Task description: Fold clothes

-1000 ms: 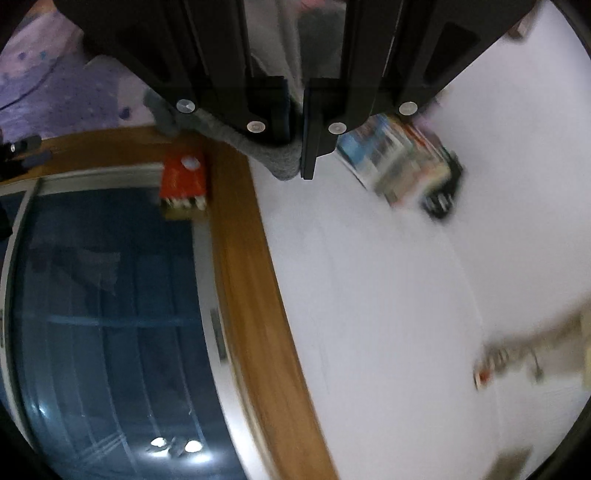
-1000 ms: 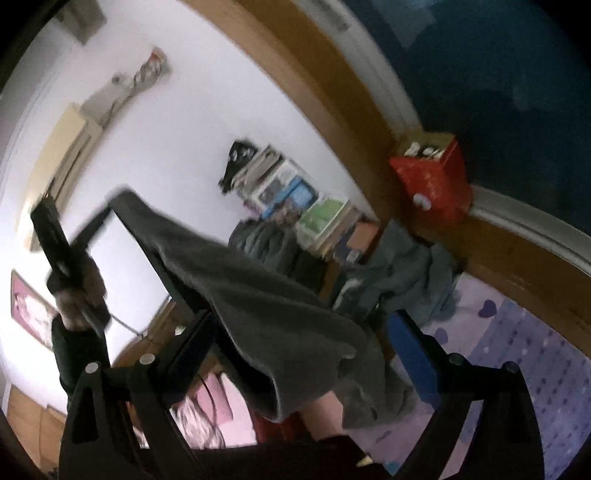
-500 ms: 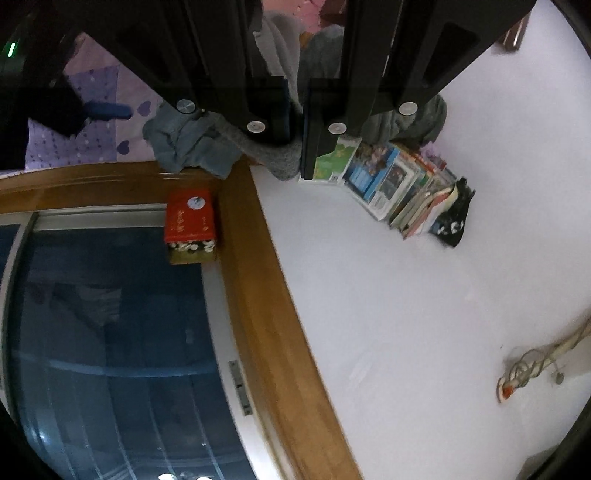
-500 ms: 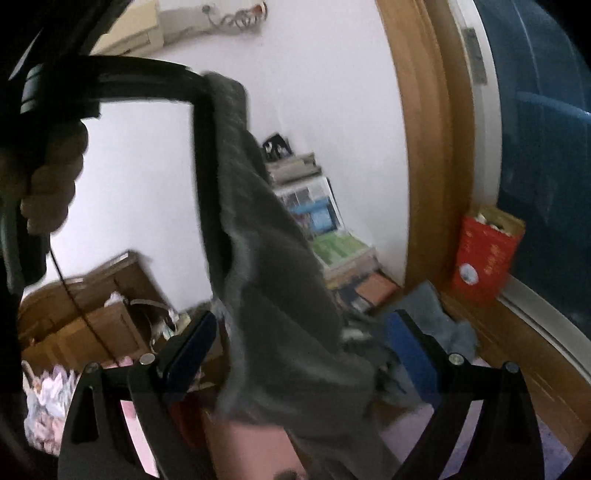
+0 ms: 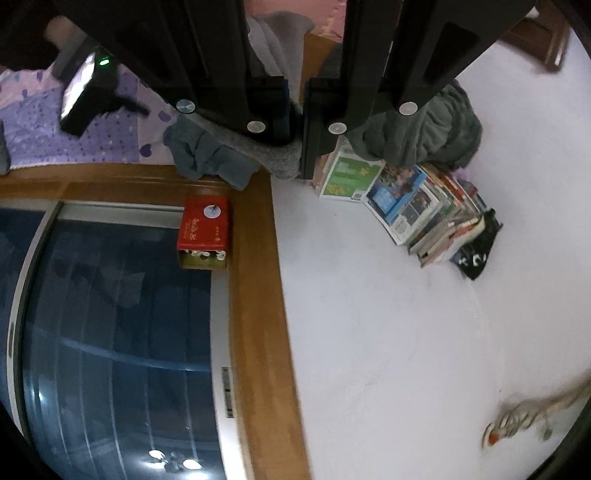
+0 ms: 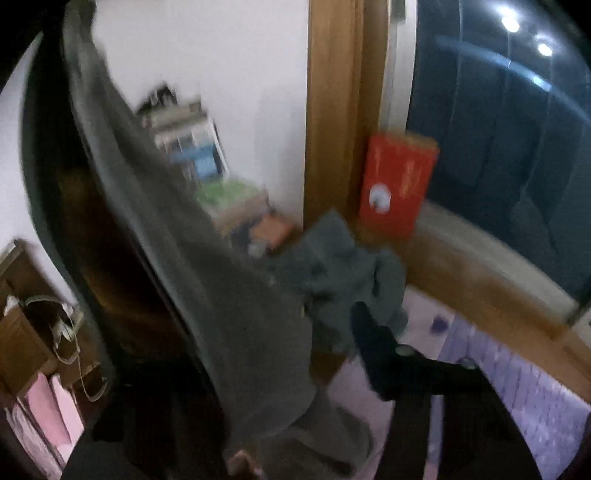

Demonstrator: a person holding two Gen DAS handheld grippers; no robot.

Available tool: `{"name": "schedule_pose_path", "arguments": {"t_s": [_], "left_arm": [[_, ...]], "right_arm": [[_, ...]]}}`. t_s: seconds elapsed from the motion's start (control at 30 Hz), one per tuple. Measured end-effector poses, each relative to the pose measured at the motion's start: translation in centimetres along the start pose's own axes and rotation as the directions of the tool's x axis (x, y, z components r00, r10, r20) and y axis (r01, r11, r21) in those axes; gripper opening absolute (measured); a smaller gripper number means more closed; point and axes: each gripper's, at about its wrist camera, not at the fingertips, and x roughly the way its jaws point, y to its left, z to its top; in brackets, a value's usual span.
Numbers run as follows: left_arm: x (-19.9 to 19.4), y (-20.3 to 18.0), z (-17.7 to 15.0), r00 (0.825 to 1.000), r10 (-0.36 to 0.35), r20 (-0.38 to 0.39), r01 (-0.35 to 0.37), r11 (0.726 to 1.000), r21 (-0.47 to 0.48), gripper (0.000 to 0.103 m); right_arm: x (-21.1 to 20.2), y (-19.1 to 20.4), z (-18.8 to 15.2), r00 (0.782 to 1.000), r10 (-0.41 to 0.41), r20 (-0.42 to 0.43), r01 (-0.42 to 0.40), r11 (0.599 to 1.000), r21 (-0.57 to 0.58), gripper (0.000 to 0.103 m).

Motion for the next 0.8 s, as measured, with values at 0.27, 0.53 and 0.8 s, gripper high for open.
{"name": "schedule_pose_path", "arguments": {"t_s": [0.27, 0.53, 0.8], "left_arm": [[1.7, 4.6, -3.4, 1.000, -0.023, 0.003, 0.023, 0.998, -0.066, 0.004], [5.6, 7.4, -9.5, 0.989, -0.148, -0.020, 0.140, 0.963, -0.230, 0.004], [5.9, 8.5, -17.9, 0.937, -0.327, 0.124, 0.345, 0.803, -0.485, 0.008]], "right_arm": [[-3.5, -4.4, 3.1, 0.991, 0.091, 0.094, -0.104, 0.983, 0.150, 0.001], [-11.0, -4.1, 10.4, 0.958, 0.228, 0.174, -0.246, 0.965, 0.093, 0.001], [-12.7, 2.8, 14.0, 0.955, 0.256, 0.149, -0.253, 0.967, -0.037, 0.001]]}}
